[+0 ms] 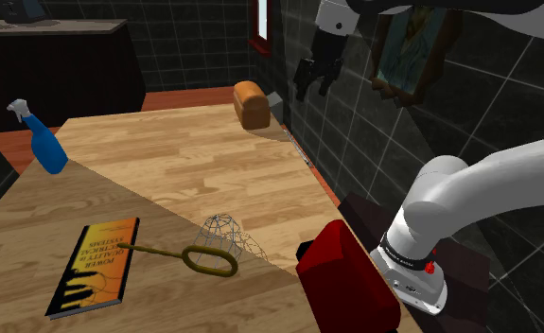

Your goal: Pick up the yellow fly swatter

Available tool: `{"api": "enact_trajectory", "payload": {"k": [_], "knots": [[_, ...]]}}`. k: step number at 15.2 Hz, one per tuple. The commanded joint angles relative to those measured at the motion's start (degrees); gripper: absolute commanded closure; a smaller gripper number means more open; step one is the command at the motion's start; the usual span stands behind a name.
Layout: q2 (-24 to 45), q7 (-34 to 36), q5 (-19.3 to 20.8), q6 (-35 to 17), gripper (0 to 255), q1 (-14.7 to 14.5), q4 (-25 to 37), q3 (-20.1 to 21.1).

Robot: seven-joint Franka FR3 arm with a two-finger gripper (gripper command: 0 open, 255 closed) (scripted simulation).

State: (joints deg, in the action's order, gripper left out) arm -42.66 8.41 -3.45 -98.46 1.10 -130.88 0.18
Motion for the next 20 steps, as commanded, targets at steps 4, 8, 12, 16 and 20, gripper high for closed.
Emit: {"api": "enact_trajectory", "payload": {"k": [4,8,12,16,20], "knots": [[3.00,0.72,-1.37,-2.48,0,-1.83,-0.19,2.45],[7.44,1.64,-2.96,-5.72,0,-4.16,0.14,5.71],[12.33,2.56,-4.20,-8.80,0,-6.34,1.11,8.98],[17.62,3.55,-4.99,-11.68,0,-8.35,2.72,12.26],[23.25,4.68,-5.18,-14.31,0,-10.20,4.93,15.51]]}}
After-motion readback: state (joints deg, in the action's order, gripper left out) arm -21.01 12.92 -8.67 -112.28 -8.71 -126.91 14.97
